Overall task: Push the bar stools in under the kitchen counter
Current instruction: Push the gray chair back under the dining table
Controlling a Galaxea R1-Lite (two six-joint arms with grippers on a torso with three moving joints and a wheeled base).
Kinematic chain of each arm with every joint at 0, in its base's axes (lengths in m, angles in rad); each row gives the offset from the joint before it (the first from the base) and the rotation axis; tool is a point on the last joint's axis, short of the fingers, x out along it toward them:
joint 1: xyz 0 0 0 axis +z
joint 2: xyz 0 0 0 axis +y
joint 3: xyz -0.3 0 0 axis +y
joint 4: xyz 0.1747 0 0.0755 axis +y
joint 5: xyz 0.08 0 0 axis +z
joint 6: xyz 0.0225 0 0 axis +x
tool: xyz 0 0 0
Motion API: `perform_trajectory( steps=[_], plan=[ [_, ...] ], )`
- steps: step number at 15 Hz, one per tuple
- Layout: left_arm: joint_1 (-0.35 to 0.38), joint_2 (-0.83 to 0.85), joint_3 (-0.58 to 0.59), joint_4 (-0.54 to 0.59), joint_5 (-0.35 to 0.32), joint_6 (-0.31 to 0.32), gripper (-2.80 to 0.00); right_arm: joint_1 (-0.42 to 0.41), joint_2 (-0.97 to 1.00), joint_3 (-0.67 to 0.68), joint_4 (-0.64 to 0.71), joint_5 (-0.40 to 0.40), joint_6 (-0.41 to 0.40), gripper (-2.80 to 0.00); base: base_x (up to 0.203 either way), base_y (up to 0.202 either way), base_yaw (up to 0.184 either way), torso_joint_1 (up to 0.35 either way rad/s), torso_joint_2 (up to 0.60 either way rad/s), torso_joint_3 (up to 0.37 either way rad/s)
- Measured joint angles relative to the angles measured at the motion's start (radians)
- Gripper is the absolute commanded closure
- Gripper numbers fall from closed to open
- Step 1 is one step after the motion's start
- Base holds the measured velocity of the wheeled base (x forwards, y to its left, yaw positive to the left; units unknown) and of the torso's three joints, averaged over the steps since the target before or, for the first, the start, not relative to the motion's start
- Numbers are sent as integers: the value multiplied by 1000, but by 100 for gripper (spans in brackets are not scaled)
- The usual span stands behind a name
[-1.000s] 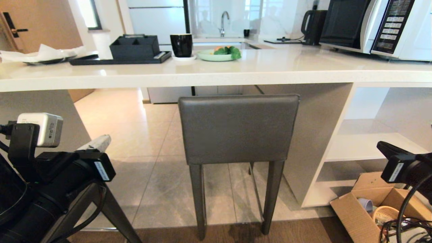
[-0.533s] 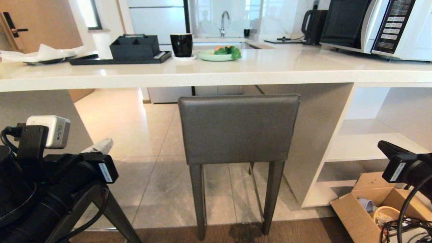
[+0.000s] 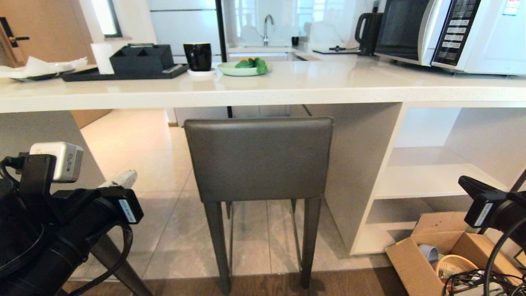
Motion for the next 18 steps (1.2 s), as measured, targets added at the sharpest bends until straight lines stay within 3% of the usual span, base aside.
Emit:
perform_trajectory(
  steps=[6,10,13,16,18],
  plan=[
    [7,-65,122,-2,-1,-14,0,-1,-91,69,10,-9,-4,0,13,-14,0,1,1,0],
    [99,-242,180,9,2,21,0,-1,-264,97,118,-54,-13,0,0,0,0,0,0,0],
    [204,-426,208,66,2,64,0,-1,-464,98,294,-60,-51,0,0,0,0,0,0,0],
    [362,-612,208,162,-17,120,0,-8,-698,66,556,-63,-68,0,0,0,0,0,0,0],
    [413,-742,204,214,-55,167,0,-18,-842,15,739,-67,-75,0,0,0,0,0,0,0]
  ],
)
